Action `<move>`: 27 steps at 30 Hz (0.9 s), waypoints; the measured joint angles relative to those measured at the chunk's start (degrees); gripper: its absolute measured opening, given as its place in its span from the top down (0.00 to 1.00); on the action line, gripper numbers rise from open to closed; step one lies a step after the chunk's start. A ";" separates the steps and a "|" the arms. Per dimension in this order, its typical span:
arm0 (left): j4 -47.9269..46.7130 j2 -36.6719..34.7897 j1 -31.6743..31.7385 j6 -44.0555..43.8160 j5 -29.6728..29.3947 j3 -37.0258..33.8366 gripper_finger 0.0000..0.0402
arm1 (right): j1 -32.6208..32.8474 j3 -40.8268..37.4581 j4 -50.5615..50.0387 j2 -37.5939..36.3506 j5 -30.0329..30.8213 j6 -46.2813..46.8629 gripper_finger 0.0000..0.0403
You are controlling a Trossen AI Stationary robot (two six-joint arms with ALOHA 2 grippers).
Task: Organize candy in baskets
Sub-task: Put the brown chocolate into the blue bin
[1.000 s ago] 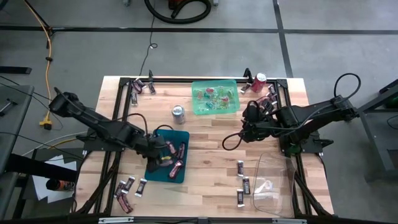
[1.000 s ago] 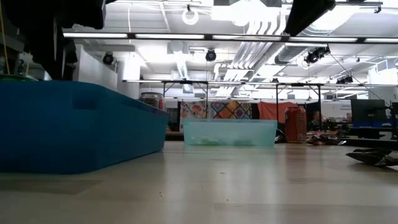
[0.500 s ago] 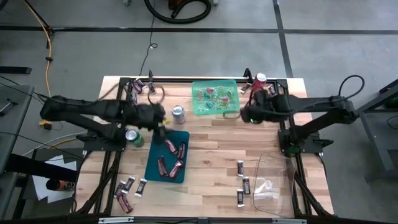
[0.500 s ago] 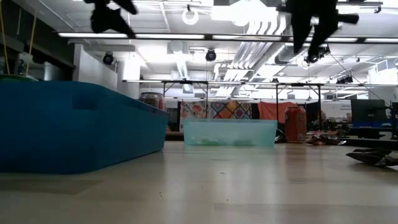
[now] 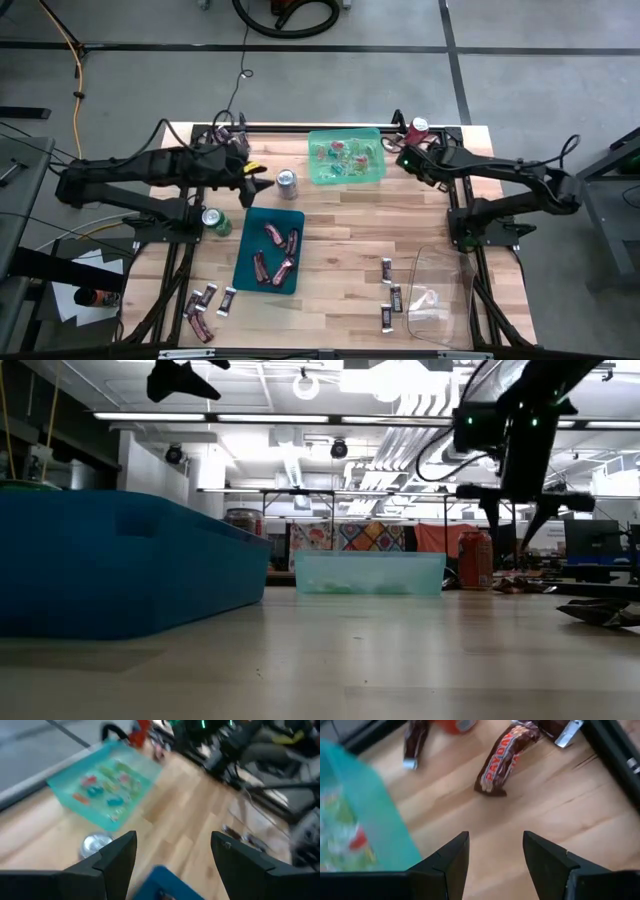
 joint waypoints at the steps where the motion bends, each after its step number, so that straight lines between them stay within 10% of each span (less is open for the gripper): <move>1: 0.58 -0.12 0.24 0.34 -1.57 0.00 0.39 | -0.78 -0.85 1.73 0.27 -0.22 0.92 0.55; 10: 11.47 1.84 10.22 1.93 -3.95 -0.02 0.39 | -7.45 -4.15 9.49 5.81 -0.70 8.50 0.55; 27: 20.63 9.82 34.04 8.47 15.51 0.47 0.39 | -12.53 -4.52 19.29 16.57 -2.06 11.05 0.55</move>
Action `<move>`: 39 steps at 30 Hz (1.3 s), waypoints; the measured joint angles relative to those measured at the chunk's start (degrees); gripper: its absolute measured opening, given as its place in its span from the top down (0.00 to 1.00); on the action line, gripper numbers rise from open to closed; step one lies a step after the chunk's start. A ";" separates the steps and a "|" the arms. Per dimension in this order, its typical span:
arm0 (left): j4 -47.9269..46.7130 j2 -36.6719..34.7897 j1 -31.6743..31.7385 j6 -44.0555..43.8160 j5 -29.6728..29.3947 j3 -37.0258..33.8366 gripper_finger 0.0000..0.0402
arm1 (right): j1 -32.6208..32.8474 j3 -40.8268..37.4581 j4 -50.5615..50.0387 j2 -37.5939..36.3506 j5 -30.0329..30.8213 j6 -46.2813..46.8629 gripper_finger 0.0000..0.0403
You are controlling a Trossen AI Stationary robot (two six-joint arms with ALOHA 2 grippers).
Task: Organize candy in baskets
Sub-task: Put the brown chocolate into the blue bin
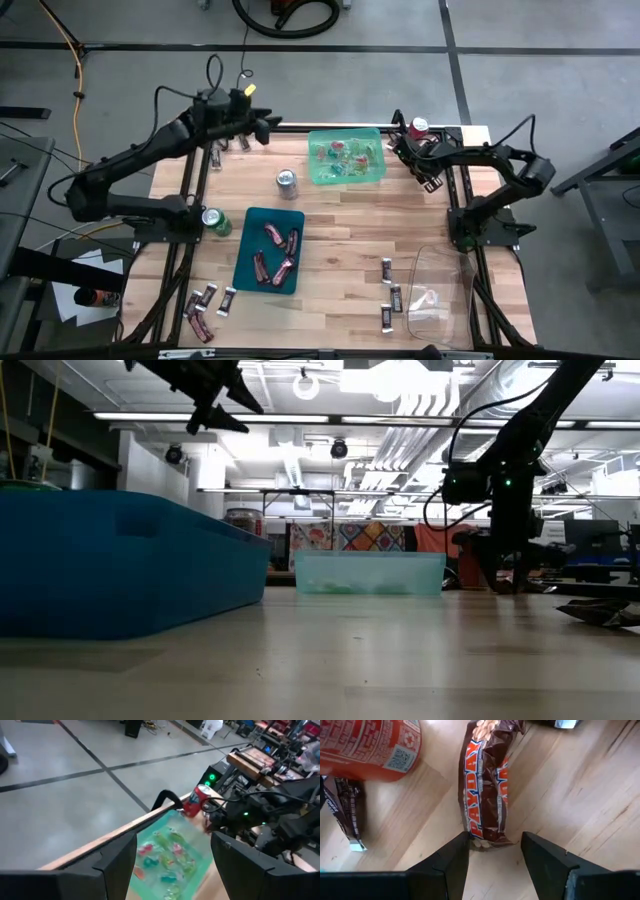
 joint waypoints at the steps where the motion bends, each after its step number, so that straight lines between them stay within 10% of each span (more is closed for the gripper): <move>1: 0.00 0.45 1.13 0.79 1.10 0.31 0.39 | 0.00 0.08 -0.02 0.02 0.27 -0.02 0.55; 6: 0.39 1.89 6.03 6.62 3.67 2.98 0.39 | -0.07 0.40 -1.22 0.14 2.90 -0.58 0.63; 12: 3.40 2.21 11.17 12.72 6.30 7.30 0.39 | 1.08 0.40 -2.91 -1.45 3.34 -7.64 0.96; 26: 15.92 4.21 16.31 8.52 23.97 4.41 0.39 | 26.17 0.47 10.98 -16.15 1.81 -28.39 0.99; 34: 30.58 4.42 7.79 -8.14 33.32 -1.43 0.39 | 43.14 0.88 47.84 -11.30 -1.03 -47.58 0.99; 39: 31.22 3.32 -3.78 -9.50 28.11 -2.96 0.39 | 49.47 8.63 48.07 -1.44 -4.48 -56.86 0.99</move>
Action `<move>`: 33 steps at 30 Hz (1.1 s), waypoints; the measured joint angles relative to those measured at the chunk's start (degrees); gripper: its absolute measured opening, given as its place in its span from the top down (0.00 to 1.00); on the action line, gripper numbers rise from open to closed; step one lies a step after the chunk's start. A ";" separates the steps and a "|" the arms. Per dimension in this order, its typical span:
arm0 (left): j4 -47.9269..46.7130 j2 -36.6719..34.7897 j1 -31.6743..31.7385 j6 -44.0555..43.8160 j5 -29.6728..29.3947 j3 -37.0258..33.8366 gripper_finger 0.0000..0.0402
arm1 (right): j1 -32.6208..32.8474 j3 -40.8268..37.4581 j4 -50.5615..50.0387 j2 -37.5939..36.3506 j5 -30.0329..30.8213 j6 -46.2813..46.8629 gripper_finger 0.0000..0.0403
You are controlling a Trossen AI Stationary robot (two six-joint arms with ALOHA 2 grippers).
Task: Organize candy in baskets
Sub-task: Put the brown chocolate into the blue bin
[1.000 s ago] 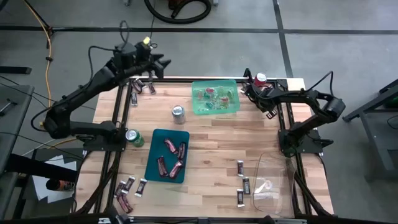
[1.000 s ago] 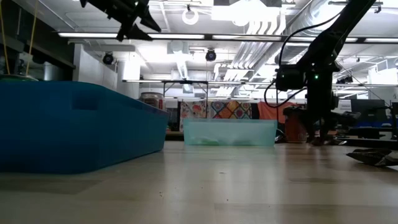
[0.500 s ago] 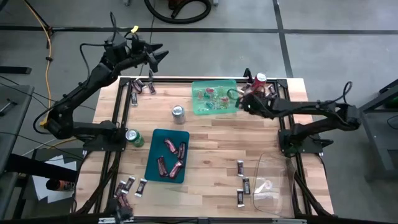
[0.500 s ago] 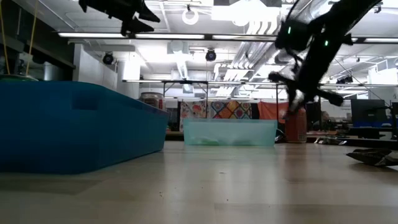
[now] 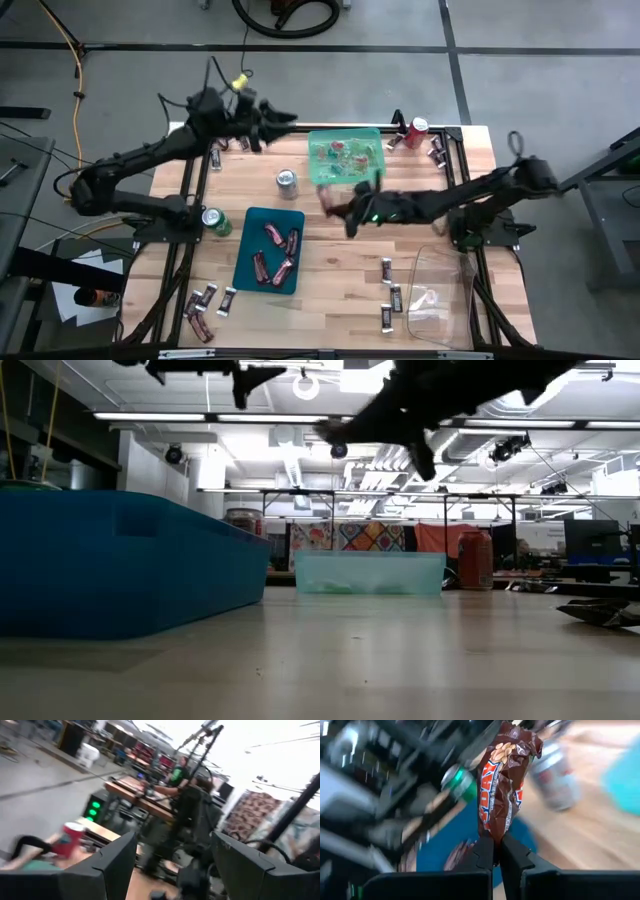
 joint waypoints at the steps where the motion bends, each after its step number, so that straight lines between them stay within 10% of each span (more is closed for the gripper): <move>1: 0.00 0.01 -2.73 -0.18 -2.48 0.00 0.39 | 1.01 2.16 -0.16 2.52 -0.54 -1.97 0.99; 16: 2.14 -3.36 -28.07 -1.15 -25.14 0.02 0.39 | 5.75 32.51 -15.75 29.37 -1.85 -15.37 0.85; 28: -15.35 -13.69 -28.56 2.80 -34.90 0.05 0.39 | 4.32 40.95 -33.74 26.52 -1.34 -23.45 0.49; 33: -31.49 -13.27 -27.61 -4.25 -52.71 0.11 0.39 | 4.22 38.13 -49.54 18.68 6.62 -24.35 0.46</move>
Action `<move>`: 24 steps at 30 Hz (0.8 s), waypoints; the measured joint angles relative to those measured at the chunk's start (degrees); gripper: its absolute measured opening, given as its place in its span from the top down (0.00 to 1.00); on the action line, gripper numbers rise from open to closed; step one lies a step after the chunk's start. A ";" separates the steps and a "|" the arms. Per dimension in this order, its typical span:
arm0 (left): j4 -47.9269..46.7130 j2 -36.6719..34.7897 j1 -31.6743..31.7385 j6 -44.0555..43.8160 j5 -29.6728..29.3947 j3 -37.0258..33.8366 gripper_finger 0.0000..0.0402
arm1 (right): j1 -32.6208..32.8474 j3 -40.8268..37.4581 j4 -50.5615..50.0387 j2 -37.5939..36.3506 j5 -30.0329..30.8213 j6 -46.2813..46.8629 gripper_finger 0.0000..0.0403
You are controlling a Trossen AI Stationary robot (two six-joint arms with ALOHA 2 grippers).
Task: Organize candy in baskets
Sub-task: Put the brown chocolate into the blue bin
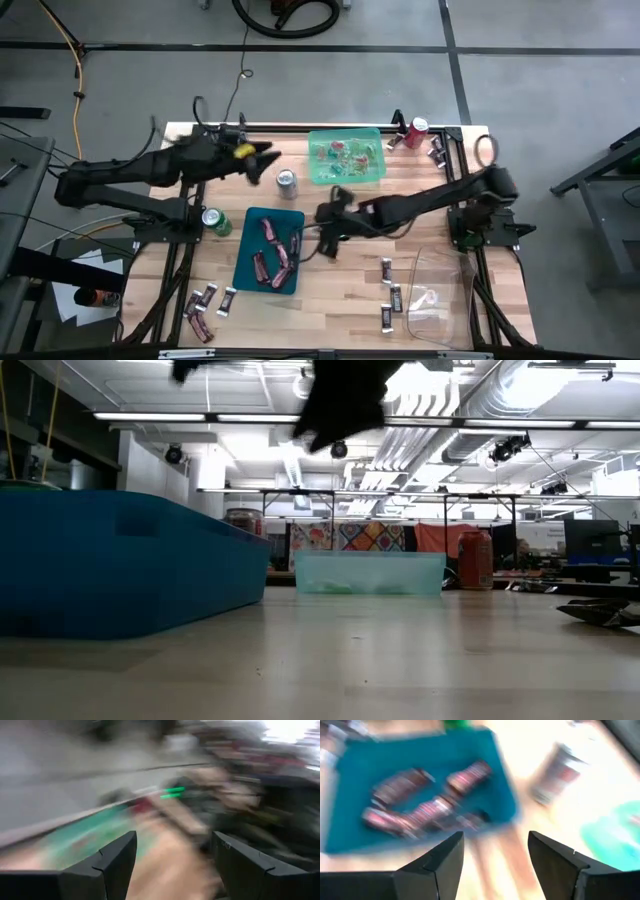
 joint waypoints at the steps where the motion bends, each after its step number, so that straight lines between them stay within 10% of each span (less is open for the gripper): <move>1: -5.64 0.77 1.40 -5.85 -3.82 0.00 0.39 | 0.00 -1.66 -1.61 -2.18 1.45 0.69 0.46; 9: -34.71 9.07 24.10 -18.45 -5.04 -0.17 0.42 | 1.03 -20.92 -5.10 -23.50 5.15 19.54 0.46; 24: -28.22 34.49 48.58 -24.47 -4.89 -0.09 0.42 | -5.44 -35.57 1.65 -32.72 7.04 31.51 0.46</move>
